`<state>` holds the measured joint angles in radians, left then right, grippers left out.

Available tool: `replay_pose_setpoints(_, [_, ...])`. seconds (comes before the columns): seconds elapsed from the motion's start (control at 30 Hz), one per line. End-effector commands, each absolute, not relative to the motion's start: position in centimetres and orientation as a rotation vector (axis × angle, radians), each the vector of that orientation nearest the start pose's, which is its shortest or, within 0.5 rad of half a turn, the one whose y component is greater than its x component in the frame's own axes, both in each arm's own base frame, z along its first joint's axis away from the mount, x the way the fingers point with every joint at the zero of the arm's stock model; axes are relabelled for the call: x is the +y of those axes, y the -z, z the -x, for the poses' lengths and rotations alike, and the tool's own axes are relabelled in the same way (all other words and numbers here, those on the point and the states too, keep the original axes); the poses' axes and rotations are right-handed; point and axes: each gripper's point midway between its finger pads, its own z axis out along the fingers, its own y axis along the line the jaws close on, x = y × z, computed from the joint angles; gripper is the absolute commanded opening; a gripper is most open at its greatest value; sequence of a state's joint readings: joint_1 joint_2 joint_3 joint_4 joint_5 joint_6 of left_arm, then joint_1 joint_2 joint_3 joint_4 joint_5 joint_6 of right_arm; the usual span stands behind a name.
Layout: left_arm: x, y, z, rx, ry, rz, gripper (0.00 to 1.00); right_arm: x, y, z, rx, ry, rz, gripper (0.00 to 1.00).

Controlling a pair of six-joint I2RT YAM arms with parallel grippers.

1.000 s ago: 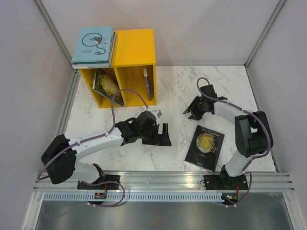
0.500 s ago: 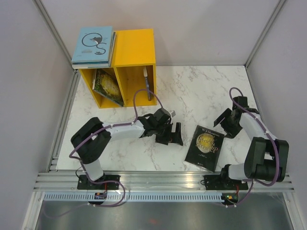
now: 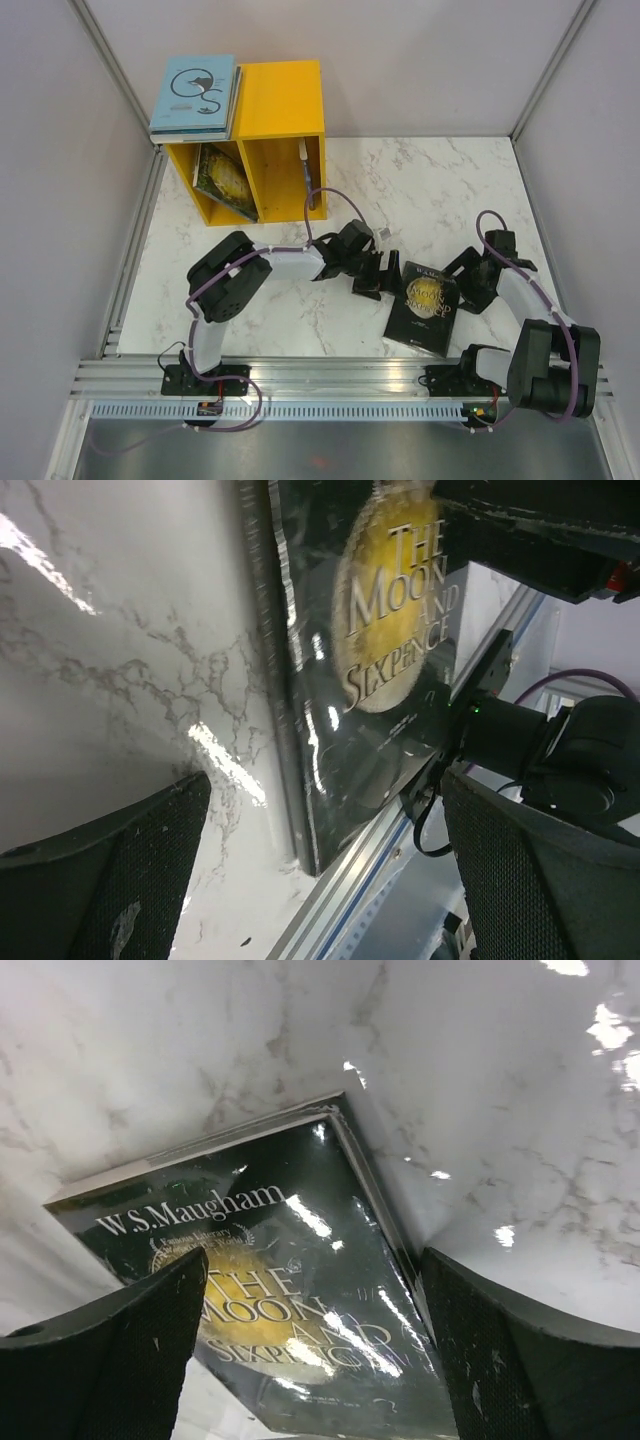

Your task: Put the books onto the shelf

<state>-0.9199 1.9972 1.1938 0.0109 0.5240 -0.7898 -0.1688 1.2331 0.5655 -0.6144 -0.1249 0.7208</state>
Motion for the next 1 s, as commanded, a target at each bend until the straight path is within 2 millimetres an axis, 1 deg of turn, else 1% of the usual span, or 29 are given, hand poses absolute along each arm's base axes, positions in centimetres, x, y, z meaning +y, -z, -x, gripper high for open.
replay_pose_setpoints(0.0, [-44.1,-2.3,-17.5,2.763,1.378,-0.436,1.00,4.5,2.6,-17.4,2.680,-0.454,-1.317,0.89])
replay_pose_setpoints(0.13, [-44.0,-1.3,-16.1,2.787,1.440,-0.383,1.00,5.0,2.1,-17.6,2.642,-0.511,-1.317,0.83])
replay_pose_setpoints(0.17, [-44.2,-1.0,-15.6,2.789,1.469,-0.363,1.00,5.3,2.1,-17.6,2.638,-0.536,-1.315,0.79])
replay_pose_setpoints(0.27, [-44.4,-0.8,-14.7,2.799,1.508,-0.303,1.00,5.7,2.0,-17.5,2.637,-0.557,-1.305,0.74])
replay_pose_setpoints(0.3, [-45.0,-1.4,-15.0,2.745,1.553,-0.299,1.00,5.8,2.1,-17.4,2.638,-0.564,-1.304,0.69])
replay_pose_setpoints(0.33, [-45.0,-1.4,-14.8,2.735,1.569,-0.276,1.00,6.1,2.0,-17.4,2.639,-0.579,-1.300,0.68])
replay_pose_setpoints(0.37, [-45.2,-1.9,-15.0,2.726,1.594,-0.227,0.99,6.3,2.0,-17.4,2.644,-0.583,-1.291,0.66])
replay_pose_setpoints(0.4, [-45.8,-3.0,-15.6,2.653,1.634,-0.214,0.99,6.4,1.9,-17.3,2.644,-0.591,-1.285,0.58])
replay_pose_setpoints(0.43, [-45.6,-3.0,-15.7,2.647,1.629,-0.183,0.99,6.6,1.8,-17.4,2.641,-0.600,-1.275,0.54])
replay_pose_setpoints(0.47, [-45.7,-3.4,-16.0,2.635,1.630,-0.158,0.99,7.1,1.7,-17.3,2.650,-0.611,-1.265,0.52])
replay_pose_setpoints(0.5, [-45.9,-4.0,-16.5,2.609,1.620,-0.143,0.99,7.3,1.6,-17.3,2.650,-0.619,-1.252,0.46])
replay_pose_setpoints(0.57, [-46.0,-4.4,-17.1,2.600,1.599,-0.127,0.98,7.8,1.4,-17.2,2.657,-0.626,-1.237,0.44])
replay_pose_setpoints(0.63, [-45.8,-4.7,-17.3,2.600,1.564,-0.113,0.94,7.9,1.1,-17.3,2.654,-0.626,-1.223,0.43])
replay_pose_setpoints(0.67, [-45.6,-4.7,-17.8,2.593,1.534,-0.089,0.91,7.9,0.9,-17.4,2.651,-0.628,-1.218,0.43])
replay_pose_setpoints(0.7, [-45.4,-5.0,-17.9,2.586,1.517,-0.077,0.85,7.9,0.9,-17.4,2.654,-0.623,-1.210,0.43])
replay_pose_setpoints(0.73, [-44.8,-4.7,-17.9,2.595,1.488,-0.058,0.82,7.9,0.8,-17.3,2.658,-0.623,-1.213,0.43])
replay_pose_setpoints(0.77, [-44.5,-5.3,-18.0,2.582,1.474,-0.056,0.77,8.0,0.8,-17.3,2.658,-0.627,-1.207,0.43])
replay_pose_setpoints(0.8, [-44.2,-5.1,-18.4,2.578,1.432,-0.033,0.57,8.1,0.8,-17.2,2.659,-0.631,-1.212,0.43])
replay_pose_setpoints(0.83, [-43.9,-5.1,-18.5,2.579,1.411,-0.032,0.46,8.3,0.7,-17.1,2.660,-0.642,-1.210,0.43])
replay_pose_setpoints(0.87, [-43.5,-5.1,-18.6,2.582,1.374,-0.033,0.37,8.5,0.7,-17.0,2.665,-0.652,-1.206,0.43])
replay_pose_setpoints(0.9, [-43.4,-5.2,-18.7,2.581,1.365,-0.037,0.19,8.7,0.6,-17.0,2.662,-0.666,-1.198,0.43])
replay_pose_setpoints(0.93, [-43.5,-5.5,-18.8,2.575,1.360,-0.044,0.08,9.1,0.3,-17.2,2.649,-0.695,-1.201,0.43])
replay_pose_setpoints(0.97, [-43.3,-5.6,-18.9,2.575,1.334,-0.054,0.03,9.3,0.0,-17.4,2.642,-0.716,-1.191,0.43])
